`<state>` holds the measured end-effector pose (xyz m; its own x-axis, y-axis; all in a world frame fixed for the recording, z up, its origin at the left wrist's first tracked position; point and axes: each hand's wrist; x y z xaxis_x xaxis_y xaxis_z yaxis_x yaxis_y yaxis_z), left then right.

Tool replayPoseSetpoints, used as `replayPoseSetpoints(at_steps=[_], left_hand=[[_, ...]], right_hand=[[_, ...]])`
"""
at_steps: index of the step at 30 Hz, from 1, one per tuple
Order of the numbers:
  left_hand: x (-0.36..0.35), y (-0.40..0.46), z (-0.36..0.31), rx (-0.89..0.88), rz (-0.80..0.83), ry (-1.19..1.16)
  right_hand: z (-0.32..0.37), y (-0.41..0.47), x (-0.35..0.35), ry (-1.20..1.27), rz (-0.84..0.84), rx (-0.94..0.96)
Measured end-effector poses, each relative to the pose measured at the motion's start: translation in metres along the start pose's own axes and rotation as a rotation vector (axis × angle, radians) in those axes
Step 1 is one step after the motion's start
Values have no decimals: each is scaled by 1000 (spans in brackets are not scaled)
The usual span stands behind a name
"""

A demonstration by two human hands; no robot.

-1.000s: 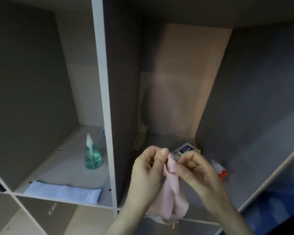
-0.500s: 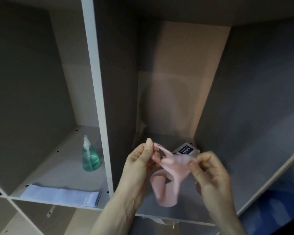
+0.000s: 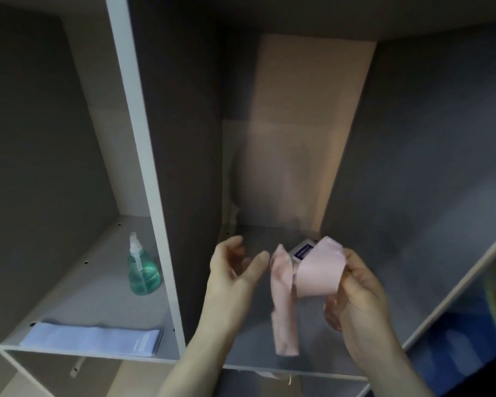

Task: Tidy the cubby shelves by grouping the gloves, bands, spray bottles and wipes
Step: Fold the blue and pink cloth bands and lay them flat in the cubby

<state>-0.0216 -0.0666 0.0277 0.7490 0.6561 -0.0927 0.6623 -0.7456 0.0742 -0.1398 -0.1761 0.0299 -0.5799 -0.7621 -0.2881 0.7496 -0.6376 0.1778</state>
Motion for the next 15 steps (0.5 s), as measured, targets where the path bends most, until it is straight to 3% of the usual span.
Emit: replayPoseSetpoints(at_steps=[2,6,11,15], left_hand=[[-2,-4,-5,-95,12,58],[-12,-12,-12,-199,313,133],[-16,-16,-12,-208,256,191],[-18,-18,-13,-226,314,225]], right_hand=[[2,1,1,-104,48,54],[2,1,-9,-218,88,110],[6,-2,-13,-210,161,154],[14,-6,-18,-226,200,202]])
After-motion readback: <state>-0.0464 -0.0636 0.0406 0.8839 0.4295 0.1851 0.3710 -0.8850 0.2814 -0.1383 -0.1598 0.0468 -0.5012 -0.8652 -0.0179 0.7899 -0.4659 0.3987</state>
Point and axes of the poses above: each hand's wrist, its own y-axis towards the middle knuckle, its own x-axis out of the back of the hand, z = x × y, and after that the axes turned 15 degrees about z, right-handed
